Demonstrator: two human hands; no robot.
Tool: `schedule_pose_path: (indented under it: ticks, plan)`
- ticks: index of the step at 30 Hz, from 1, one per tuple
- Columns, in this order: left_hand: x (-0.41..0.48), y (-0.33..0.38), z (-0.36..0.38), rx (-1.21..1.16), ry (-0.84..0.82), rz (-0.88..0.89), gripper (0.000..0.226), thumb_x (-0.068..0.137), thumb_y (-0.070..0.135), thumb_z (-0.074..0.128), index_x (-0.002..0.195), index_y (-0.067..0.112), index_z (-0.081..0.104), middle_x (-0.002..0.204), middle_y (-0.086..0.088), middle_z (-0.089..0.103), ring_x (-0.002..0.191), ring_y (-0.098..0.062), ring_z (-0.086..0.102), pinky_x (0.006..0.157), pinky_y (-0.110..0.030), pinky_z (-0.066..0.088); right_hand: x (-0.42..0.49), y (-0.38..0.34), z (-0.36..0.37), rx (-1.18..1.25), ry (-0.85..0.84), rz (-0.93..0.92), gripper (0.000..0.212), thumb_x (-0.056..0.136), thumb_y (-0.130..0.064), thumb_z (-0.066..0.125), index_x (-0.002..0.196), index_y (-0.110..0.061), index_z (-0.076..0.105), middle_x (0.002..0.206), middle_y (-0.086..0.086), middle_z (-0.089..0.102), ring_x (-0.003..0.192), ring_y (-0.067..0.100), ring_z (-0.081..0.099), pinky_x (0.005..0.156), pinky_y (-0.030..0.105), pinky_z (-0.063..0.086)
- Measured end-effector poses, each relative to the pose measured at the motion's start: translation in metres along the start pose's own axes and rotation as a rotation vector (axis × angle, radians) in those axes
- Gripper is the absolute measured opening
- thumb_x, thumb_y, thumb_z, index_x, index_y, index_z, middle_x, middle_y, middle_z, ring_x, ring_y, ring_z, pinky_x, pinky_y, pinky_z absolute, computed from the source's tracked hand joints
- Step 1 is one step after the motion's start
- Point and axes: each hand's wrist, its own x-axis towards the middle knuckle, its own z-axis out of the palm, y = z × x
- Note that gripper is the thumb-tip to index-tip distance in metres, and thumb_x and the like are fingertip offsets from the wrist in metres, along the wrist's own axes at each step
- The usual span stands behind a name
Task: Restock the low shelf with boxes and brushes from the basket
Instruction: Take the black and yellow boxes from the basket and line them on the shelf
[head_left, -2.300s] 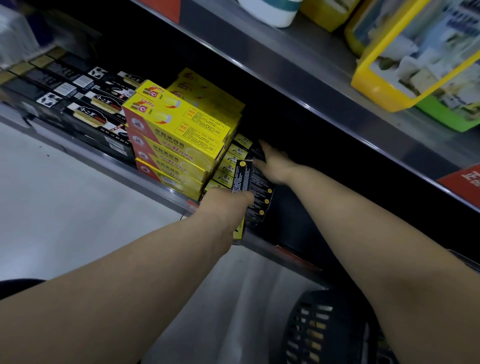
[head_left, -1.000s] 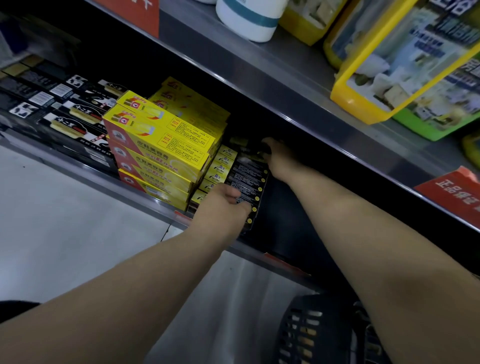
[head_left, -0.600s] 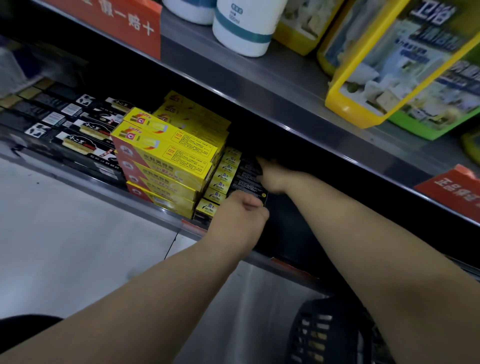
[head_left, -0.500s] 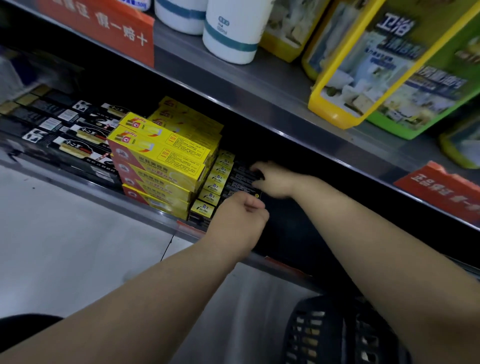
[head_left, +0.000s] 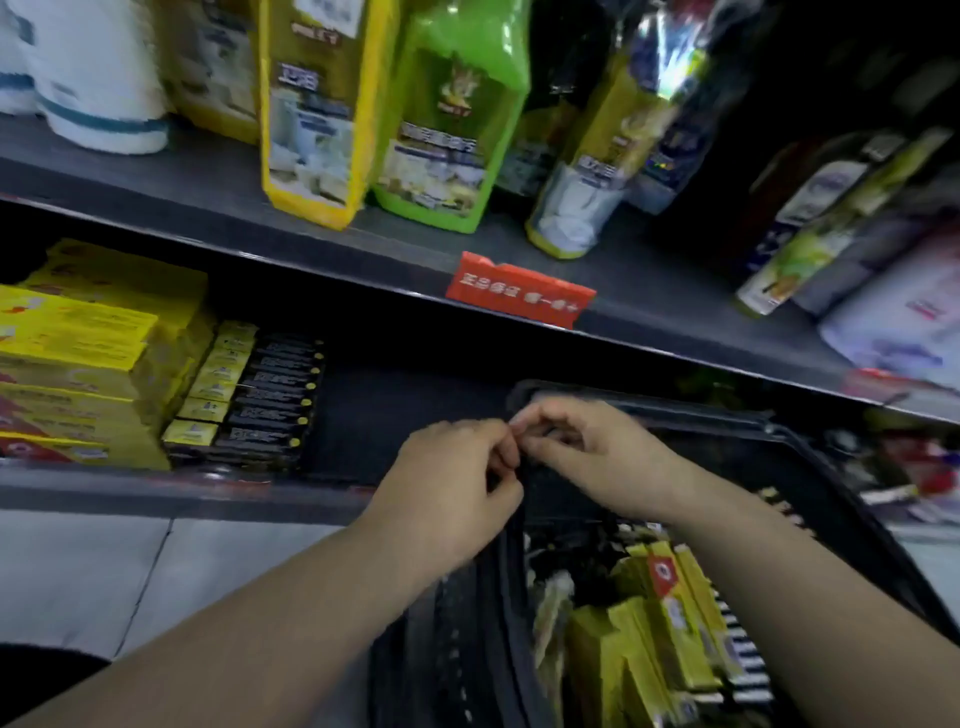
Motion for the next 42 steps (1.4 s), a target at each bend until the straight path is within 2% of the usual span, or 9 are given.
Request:
schedule_pose_path:
  ticks: [6,13,20,24,29,32,35,39,42]
  plan:
    - [-0.005,0.058,0.057,0.065,-0.087,0.181,0.009,0.087,0.029,0.053,0.095,0.029,0.057,0.094,0.014,0.06,0.094,-0.008,0.049,0.08,-0.02,0.033,-0.093,0.097,-0.002,-0.019,-0.073,0.278,0.013,0.092,-0.014,0.058,0.103,-0.018,0.064,0.096,-0.004,0.067,0.09,0.01,0.062,0.078,0.021,0.048]
    - [-0.017,0.087,0.11,-0.023,-0.364,0.036,0.008,0.084,0.022,0.057,0.087,0.029,0.06,0.085,0.015,0.061,0.082,-0.004,0.056,0.072,-0.027,0.048,-0.125,0.189,0.017,-0.356,-0.5,0.569,0.036,0.088,-0.016,0.062,0.124,-0.016,0.057,0.123,0.004,0.058,0.107,0.019,0.054,0.082,0.025,0.046]
    - [-0.024,0.064,0.124,0.011,-0.534,-0.08,0.004,0.083,0.027,0.06,0.084,0.03,0.062,0.078,0.015,0.064,0.083,-0.004,0.059,0.085,-0.036,0.05,-0.124,0.205,0.098,-0.427,-1.017,0.462,0.037,0.091,-0.009,0.056,0.127,-0.003,0.052,0.118,0.017,0.061,0.085,0.032,0.06,0.065,0.027,0.047]
    - [-0.026,0.06,0.129,-0.003,-0.577,-0.107,0.005,0.08,0.029,0.059,0.079,0.033,0.061,0.079,0.019,0.064,0.085,-0.005,0.059,0.09,-0.042,0.049,-0.12,0.203,0.131,-0.717,-1.205,0.35,0.019,0.092,0.001,0.05,0.105,0.009,0.061,0.081,0.011,0.055,0.074,0.027,0.048,0.063,0.027,0.045]
    - [-0.023,0.06,0.133,-0.014,-0.6,-0.132,0.008,0.081,0.025,0.058,0.08,0.033,0.06,0.082,0.017,0.063,0.077,-0.001,0.059,0.082,-0.035,0.053,-0.116,0.206,0.121,-0.725,-1.264,0.487,0.026,0.095,-0.008,0.044,0.071,-0.002,0.053,0.074,0.008,0.05,0.072,0.025,0.046,0.06,0.032,0.038]
    - [-0.02,0.061,0.132,0.009,-0.628,-0.183,0.007,0.084,0.027,0.056,0.082,0.033,0.059,0.084,0.016,0.063,0.082,-0.003,0.06,0.084,-0.034,0.052,-0.111,0.198,0.09,-0.531,-1.281,0.637,0.031,0.096,-0.032,0.049,0.091,-0.004,0.061,0.077,0.005,0.053,0.061,0.017,0.046,0.054,0.026,0.037]
    - [-0.015,0.06,0.133,0.061,-0.644,-0.262,0.016,0.092,0.031,0.048,0.086,0.026,0.062,0.096,0.007,0.069,0.098,-0.014,0.062,0.094,-0.036,0.047,-0.11,0.188,0.029,-0.135,-0.98,0.773,0.022,0.093,-0.031,0.055,0.08,-0.013,0.056,0.071,0.001,0.053,0.058,0.011,0.049,0.053,0.018,0.042]
    - [-0.012,0.067,0.131,-0.171,-0.708,-0.504,0.047,0.098,0.047,0.033,0.117,0.012,0.057,0.101,-0.006,0.071,0.097,-0.021,0.064,0.093,-0.031,0.046,-0.129,0.159,-0.034,0.422,-0.71,0.67,0.051,0.088,-0.017,0.054,0.133,0.003,0.039,0.093,0.009,0.072,0.074,0.012,0.063,0.069,0.018,0.052]
    - [-0.01,0.073,0.13,-0.49,-0.618,-0.673,0.041,0.094,0.052,0.039,0.103,0.016,0.056,0.099,-0.009,0.069,0.092,-0.021,0.065,0.08,-0.03,0.05,-0.131,0.139,-0.032,0.446,-0.72,0.507,0.063,0.08,-0.024,0.055,0.132,0.008,0.038,0.113,0.019,0.066,0.084,0.015,0.064,0.08,0.023,0.05]
